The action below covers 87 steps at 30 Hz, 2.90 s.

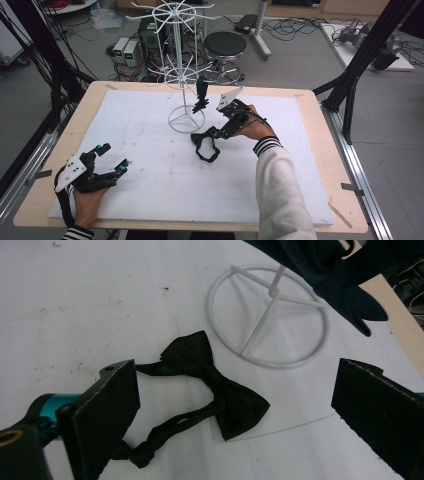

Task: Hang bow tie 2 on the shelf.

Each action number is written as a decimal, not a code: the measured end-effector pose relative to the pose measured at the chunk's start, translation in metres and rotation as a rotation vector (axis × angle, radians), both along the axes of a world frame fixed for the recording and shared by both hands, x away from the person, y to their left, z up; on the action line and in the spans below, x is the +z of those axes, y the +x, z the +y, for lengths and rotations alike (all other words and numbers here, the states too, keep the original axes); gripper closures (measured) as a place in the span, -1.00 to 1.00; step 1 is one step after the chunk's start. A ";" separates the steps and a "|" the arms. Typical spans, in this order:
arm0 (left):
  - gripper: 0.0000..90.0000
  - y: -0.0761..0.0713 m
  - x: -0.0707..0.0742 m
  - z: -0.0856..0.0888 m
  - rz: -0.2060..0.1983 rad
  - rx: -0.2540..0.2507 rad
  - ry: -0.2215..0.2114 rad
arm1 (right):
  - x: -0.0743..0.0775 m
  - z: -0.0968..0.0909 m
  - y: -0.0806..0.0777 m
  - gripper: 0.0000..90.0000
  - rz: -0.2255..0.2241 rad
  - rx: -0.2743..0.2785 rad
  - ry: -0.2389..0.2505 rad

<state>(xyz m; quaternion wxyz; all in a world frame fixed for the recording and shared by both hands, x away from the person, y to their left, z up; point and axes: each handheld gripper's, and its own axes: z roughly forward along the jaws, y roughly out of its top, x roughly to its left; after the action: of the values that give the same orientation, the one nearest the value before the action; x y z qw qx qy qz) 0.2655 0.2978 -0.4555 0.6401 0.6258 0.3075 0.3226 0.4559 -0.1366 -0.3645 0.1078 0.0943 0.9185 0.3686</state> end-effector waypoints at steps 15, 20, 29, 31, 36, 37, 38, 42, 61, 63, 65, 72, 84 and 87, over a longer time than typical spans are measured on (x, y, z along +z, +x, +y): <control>-0.67 0.000 0.000 0.000 0.000 0.000 -0.005 | -0.022 0.015 0.009 -0.87 0.027 0.011 -0.062; -0.67 0.000 0.000 0.000 0.000 0.000 -0.005 | -0.031 0.023 0.012 -0.82 0.019 0.033 -0.093; -0.67 0.000 0.000 0.000 -0.001 -0.001 -0.007 | -0.043 0.034 0.013 -0.68 0.017 0.064 -0.147; -0.67 0.000 0.000 0.000 -0.001 -0.001 -0.007 | -0.045 0.036 0.014 -0.63 0.006 0.073 -0.157; -0.67 0.000 0.000 0.000 -0.002 -0.001 -0.006 | -0.047 0.041 0.012 -0.43 -0.050 0.094 -0.196; -0.67 0.000 0.000 0.000 -0.001 -0.001 -0.007 | -0.048 0.042 0.012 -0.43 -0.048 0.093 -0.194; -0.67 0.000 0.000 0.000 -0.002 -0.001 -0.007 | -0.048 0.043 0.012 -0.41 -0.052 0.094 -0.201; -0.67 0.000 0.000 0.000 -0.001 0.000 -0.005 | -0.051 0.044 0.011 -0.35 -0.050 0.105 -0.224; -0.67 0.000 0.000 0.000 0.000 -0.001 -0.005 | -0.057 0.046 0.014 0.43 -0.008 0.104 -0.254; -0.67 0.000 0.000 0.001 0.000 -0.002 -0.006 | -0.056 0.047 0.013 0.63 -0.014 0.097 -0.268; -0.67 0.000 0.000 0.000 -0.002 -0.001 -0.007 | -0.056 0.046 0.014 0.69 0.009 0.076 -0.258; -0.67 0.000 0.000 0.000 -0.002 -0.001 -0.006 | -0.055 0.046 0.013 0.71 -0.007 0.082 -0.265; -0.67 0.000 0.000 0.000 -0.002 -0.002 -0.007 | -0.043 0.042 0.010 0.71 -0.057 0.094 -0.222; -0.67 0.000 0.000 0.000 -0.002 -0.003 -0.008 | -0.038 0.039 0.003 0.71 -0.042 0.070 -0.222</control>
<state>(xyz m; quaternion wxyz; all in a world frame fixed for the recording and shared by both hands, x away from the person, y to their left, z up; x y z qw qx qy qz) 0.2654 0.2978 -0.4557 0.6434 0.6233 0.3072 0.3212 0.4587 -0.0975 -0.4026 0.1239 0.0419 0.9539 0.2702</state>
